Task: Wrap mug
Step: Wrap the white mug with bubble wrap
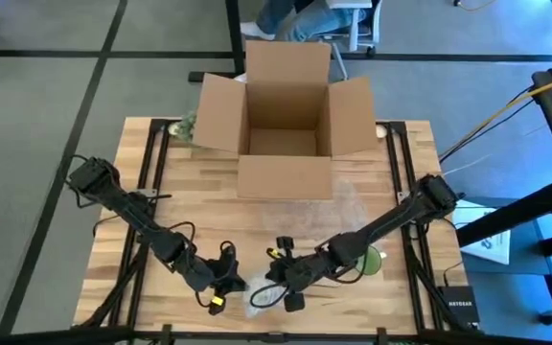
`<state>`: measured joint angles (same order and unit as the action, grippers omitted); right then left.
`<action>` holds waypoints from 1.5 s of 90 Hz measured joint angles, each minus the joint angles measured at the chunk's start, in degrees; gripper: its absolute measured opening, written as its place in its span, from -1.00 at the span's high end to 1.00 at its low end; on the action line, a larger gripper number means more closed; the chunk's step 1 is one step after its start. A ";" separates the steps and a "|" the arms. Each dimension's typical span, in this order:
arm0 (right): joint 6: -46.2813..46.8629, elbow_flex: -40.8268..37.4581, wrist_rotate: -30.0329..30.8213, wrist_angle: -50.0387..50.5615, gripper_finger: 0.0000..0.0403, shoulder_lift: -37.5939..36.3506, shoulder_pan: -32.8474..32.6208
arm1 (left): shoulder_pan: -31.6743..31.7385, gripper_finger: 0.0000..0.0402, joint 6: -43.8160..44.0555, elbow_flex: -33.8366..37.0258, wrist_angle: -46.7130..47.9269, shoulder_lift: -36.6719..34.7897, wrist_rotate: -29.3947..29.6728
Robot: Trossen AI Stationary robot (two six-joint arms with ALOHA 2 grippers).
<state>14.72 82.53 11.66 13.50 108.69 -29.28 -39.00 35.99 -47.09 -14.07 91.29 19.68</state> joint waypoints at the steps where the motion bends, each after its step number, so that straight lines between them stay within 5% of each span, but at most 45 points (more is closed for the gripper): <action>1: 0.11 0.30 -0.30 0.03 1.00 0.18 0.00 | 0.00 1.00 -0.01 0.00 -0.20 0.00 0.00; 47: 3.06 34.30 -3.53 34.50 1.00 20.46 0.07 | 0.00 1.00 -1.53 0.03 0.24 0.07 0.50; 102: 3.45 35.58 -5.54 34.64 1.00 27.82 1.29 | -1.67 1.00 0.41 0.05 5.82 -3.91 -0.37; 126: 2.68 36.69 -4.08 34.65 1.00 27.93 1.27 | -7.71 1.00 16.79 -2.51 22.86 -9.88 0.15; 135: 2.60 36.67 -3.91 34.42 1.00 27.93 1.42 | -10.26 1.00 22.48 -0.61 29.78 -7.92 5.93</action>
<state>17.32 119.20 7.75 47.92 136.62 -27.86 -49.26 58.47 -47.70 15.72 83.37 25.61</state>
